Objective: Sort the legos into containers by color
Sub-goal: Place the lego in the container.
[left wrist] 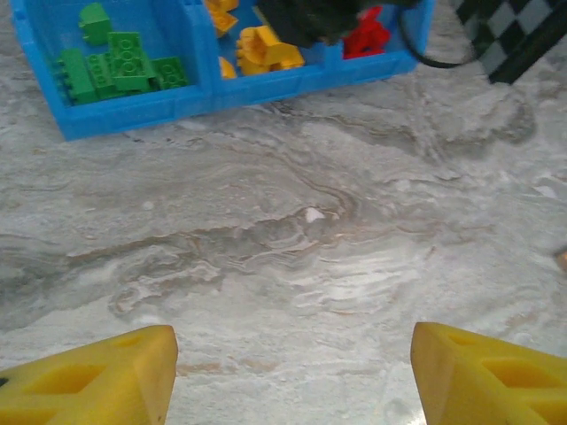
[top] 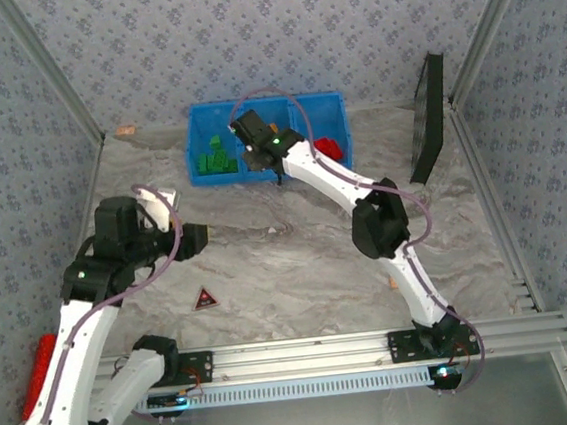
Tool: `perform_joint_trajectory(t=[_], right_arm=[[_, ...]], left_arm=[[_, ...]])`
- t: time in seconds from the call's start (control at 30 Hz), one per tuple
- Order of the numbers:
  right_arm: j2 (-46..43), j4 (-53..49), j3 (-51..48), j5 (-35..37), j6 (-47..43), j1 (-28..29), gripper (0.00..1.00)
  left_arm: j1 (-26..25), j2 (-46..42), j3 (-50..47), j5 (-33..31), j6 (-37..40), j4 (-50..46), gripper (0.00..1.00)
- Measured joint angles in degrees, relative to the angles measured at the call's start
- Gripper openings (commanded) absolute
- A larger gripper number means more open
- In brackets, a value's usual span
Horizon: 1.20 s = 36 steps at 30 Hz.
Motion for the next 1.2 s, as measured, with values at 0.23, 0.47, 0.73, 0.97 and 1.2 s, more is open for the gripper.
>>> perform_joint_trajectory(t=[0.23, 0.47, 0.73, 0.97, 1.2], right_arm=[[5.5, 2.0, 4.1, -0.7, -3.1, -3.8, 0.32], [8.2, 4.4, 4.6, -2.8, -4.5, -7.6, 0.31], [10.6, 7.3, 6.0, -3.9, -6.5, -7.9, 0.34], [12.5, 9.4, 7.7, -5.2, -8.3, -8.2, 0.56], [12.3, 10.0, 7.7, -6.8, -9.1, -8.3, 0.68]], left_arm=[[-0.8, -1.2, -0.9, 3.0, 0.0, -0.7, 0.72], [-2.1, -0.1, -2.9, 3.8, -0.3, -0.6, 0.72], [-2.8, 2.8, -3.4, 3.8, -1.2, -0.2, 0.73], [-4.1, 3.3, -3.7, 3.8, -1.7, 1.3, 0.75], [-4.2, 3.7, -5.0, 3.8, -1.7, 4.2, 0.76]])
